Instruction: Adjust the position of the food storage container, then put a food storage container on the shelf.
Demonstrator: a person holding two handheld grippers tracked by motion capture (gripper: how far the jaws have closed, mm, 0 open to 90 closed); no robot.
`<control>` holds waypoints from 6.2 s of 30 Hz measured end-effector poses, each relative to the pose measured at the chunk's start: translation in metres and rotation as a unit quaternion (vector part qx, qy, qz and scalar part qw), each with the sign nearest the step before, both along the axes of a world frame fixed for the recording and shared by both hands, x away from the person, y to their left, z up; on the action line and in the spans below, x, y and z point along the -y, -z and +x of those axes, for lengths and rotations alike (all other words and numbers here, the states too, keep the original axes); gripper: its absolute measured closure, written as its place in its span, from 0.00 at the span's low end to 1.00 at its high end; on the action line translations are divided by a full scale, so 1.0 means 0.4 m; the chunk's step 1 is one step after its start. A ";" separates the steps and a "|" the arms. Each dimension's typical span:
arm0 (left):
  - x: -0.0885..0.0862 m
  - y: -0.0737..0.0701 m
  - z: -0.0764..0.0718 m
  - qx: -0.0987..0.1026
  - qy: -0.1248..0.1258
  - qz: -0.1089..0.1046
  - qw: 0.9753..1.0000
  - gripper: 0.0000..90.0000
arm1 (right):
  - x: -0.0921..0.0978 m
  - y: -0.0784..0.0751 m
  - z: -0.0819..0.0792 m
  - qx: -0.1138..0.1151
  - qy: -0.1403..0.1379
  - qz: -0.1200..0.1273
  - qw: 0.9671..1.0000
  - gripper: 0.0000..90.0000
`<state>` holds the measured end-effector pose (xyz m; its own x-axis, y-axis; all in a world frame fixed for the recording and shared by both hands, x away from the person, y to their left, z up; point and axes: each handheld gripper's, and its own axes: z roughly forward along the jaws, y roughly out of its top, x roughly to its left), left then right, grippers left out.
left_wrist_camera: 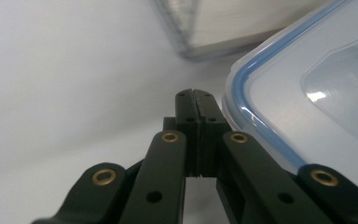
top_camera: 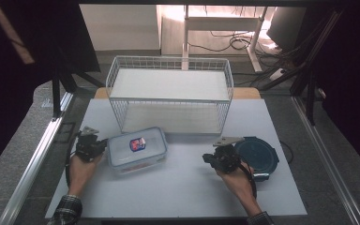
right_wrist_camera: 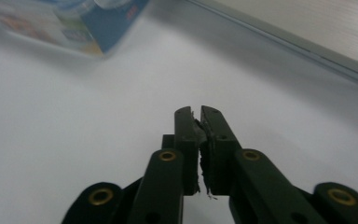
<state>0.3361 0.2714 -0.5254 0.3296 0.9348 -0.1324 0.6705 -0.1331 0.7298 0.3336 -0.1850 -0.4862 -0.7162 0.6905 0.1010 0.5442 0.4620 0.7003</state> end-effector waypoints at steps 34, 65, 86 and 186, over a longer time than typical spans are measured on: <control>0.251 -0.006 -0.019 -0.014 0.119 -0.006 0.993 1.00 | -0.048 0.014 -0.043 -0.019 0.011 -0.053 0.998 1.00; 0.165 -0.015 -0.276 0.001 0.166 -0.028 0.986 0.24 | 0.074 -0.040 -0.184 0.048 0.000 -0.019 0.999 0.64; 0.138 -0.004 -0.309 0.031 0.177 -0.060 0.982 0.05 | 0.083 -0.013 -0.203 0.039 -0.022 0.033 0.998 0.08; 0.194 -0.172 -0.150 -0.022 0.216 -0.217 0.952 0.59 | 0.037 -0.153 -0.065 -0.057 -0.031 0.170 0.983 0.57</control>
<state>0.2760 0.1938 -0.4567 0.6561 0.5668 -0.4982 0.6529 -0.0953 0.7514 0.3075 -0.1997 -0.4252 -0.7261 0.5590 0.4004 0.6064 0.2460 0.7561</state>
